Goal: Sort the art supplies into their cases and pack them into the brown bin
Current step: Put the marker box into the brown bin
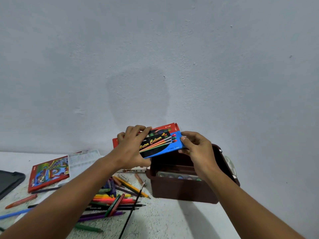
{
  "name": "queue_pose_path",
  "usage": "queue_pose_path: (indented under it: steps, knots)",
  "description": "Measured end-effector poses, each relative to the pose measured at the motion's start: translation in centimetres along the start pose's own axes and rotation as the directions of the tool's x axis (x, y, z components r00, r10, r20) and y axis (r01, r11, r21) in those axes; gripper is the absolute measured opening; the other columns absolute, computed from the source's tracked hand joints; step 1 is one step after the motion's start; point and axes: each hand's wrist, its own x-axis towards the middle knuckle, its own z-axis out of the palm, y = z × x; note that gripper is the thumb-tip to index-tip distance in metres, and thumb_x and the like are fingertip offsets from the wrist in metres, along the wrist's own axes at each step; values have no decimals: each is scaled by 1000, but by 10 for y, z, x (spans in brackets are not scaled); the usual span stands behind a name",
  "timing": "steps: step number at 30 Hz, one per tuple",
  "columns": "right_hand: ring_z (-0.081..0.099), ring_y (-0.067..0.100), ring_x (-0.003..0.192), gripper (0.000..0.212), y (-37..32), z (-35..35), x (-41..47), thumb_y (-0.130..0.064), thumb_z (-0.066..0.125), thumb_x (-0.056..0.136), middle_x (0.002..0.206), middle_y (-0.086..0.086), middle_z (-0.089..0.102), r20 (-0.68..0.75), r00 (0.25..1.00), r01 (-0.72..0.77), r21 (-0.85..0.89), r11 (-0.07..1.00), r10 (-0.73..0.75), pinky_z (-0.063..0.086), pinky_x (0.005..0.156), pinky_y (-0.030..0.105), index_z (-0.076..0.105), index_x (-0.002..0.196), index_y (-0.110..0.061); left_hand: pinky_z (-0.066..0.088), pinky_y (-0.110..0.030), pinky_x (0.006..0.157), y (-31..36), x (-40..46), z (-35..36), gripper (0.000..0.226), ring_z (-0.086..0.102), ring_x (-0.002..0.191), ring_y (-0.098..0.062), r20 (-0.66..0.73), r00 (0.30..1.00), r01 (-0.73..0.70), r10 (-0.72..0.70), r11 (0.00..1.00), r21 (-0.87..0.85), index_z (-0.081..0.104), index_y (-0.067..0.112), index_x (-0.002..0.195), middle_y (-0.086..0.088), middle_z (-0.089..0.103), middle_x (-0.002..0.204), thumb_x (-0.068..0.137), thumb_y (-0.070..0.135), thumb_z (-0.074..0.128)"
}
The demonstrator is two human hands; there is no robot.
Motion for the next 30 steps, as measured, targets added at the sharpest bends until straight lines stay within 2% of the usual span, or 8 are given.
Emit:
queue_pose_path:
  steps: [4, 8, 11, 14, 19, 22, 25, 30]
  knots:
    - [70, 14, 95, 13, -1, -10, 13, -16, 60, 93, 95, 0, 73, 68, 997, 23, 2, 1000, -23, 59, 74, 33, 71, 102, -17, 16, -31, 96, 5, 20, 12, 105, 24, 128, -14, 9, 1000, 9, -9, 1000, 13, 25, 24, 146, 4, 32, 138, 54, 59, 62]
    - [71, 19, 94, 16, -7, -21, 33, -21, 64, 91, 101, 6, 73, 121, 993, 6, 65, 998, -14, 59, 77, 36, 65, 105, -14, 21, -36, 100, 16, 45, 18, 106, 23, 129, -15, 10, 999, 37, -37, 998, 50, 23, 23, 147, 2, 32, 141, 55, 60, 59]
    - [73, 20, 83, 19, -5, -30, 53, -15, 66, 90, 91, 11, 74, 38, 999, -19, 38, 999, 17, 58, 61, 29, 55, 105, -12, 18, -40, 105, 32, 64, 26, 106, 21, 133, -17, 17, 1000, 8, -10, 996, 91, 19, 27, 149, 1, 30, 145, 56, 64, 54]
    - [72, 22, 78, 17, 5, -48, 73, -11, 64, 91, 94, 15, 72, -116, 988, -89, 75, 993, 97, 54, 53, 27, 55, 106, -10, 17, -48, 106, 37, 78, 37, 106, 20, 136, -21, -40, 990, 138, -134, 980, 141, 21, 37, 146, 1, 27, 147, 55, 76, 56]
    - [67, 25, 81, 14, 42, -80, 93, -9, 58, 94, 105, 18, 64, -169, 942, -303, -52, 952, 291, 55, 53, 34, 50, 105, -11, 35, -40, 106, 29, 88, 61, 107, 34, 128, -29, 304, 929, 217, -212, 976, 17, 23, 26, 148, -9, 33, 140, 62, 58, 79]
    - [62, 29, 91, 19, 64, -84, 98, -10, 55, 93, 116, 16, 56, -152, 916, -402, -345, 848, 372, 59, 58, 44, 46, 109, -9, 36, -41, 107, 33, 89, 85, 105, 32, 131, -31, 412, 887, 209, -207, 977, 42, 20, 22, 149, -11, 30, 145, 67, 49, 80]
    - [56, 33, 111, 48, 76, -81, 98, -20, 54, 95, 131, 19, 52, -117, 900, -339, -794, 505, 420, 52, 83, 37, 32, 135, -5, 33, -45, 110, 36, 87, 109, 103, 25, 137, -34, 505, 828, 221, -244, 970, 106, 17, 20, 150, -12, 22, 151, 71, 38, 81]
    - [52, 33, 122, 69, 103, -71, 91, -20, 50, 97, 138, 23, 46, -134, 863, -329, -880, 342, 486, 43, 96, 34, 7, 148, -3, 30, -44, 113, 34, 78, 140, 99, 23, 140, -36, 600, 745, 261, -291, 955, 139, 18, 16, 150, -15, 19, 154, 74, 33, 79]
